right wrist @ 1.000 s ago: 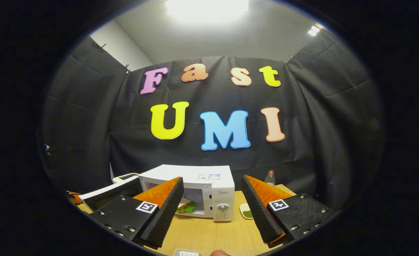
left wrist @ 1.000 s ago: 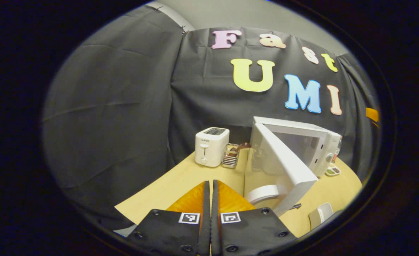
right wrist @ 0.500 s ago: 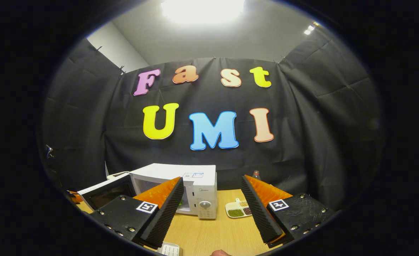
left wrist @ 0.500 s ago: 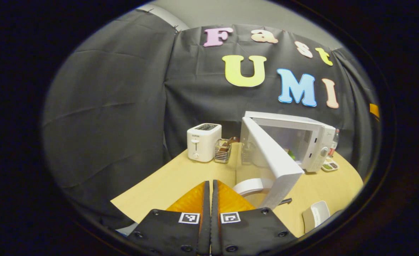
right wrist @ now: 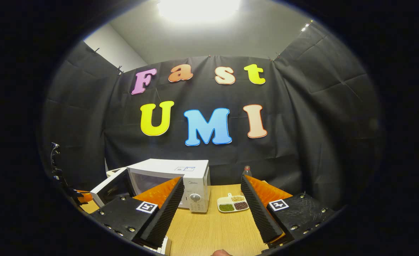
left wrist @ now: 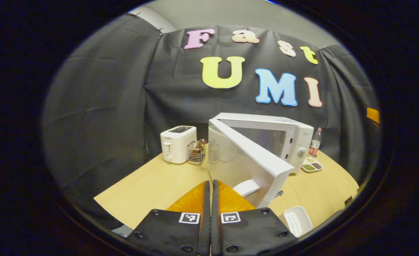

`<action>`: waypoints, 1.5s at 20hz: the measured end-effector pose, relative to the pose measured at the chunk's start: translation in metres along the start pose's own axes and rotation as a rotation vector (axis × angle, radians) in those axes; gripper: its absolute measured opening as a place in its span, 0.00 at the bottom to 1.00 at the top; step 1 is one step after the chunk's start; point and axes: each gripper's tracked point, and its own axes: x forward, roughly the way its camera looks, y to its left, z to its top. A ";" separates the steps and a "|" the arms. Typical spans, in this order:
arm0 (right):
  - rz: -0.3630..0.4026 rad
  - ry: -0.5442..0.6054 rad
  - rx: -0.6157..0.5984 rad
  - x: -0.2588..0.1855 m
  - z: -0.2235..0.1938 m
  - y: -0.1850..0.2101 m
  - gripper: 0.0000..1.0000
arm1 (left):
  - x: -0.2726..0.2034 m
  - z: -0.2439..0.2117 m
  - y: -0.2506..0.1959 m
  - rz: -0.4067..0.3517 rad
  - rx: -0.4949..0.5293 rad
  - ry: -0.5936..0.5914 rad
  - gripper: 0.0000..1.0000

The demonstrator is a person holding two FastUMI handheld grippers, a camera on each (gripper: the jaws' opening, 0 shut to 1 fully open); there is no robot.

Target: Open the microwave oven with the left hand, put the food in, and close the microwave oven.

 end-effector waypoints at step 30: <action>-0.262 0.044 -0.021 0.058 -0.009 -0.056 0.98 | 0.170 0.045 -0.181 -0.469 0.111 -0.007 0.07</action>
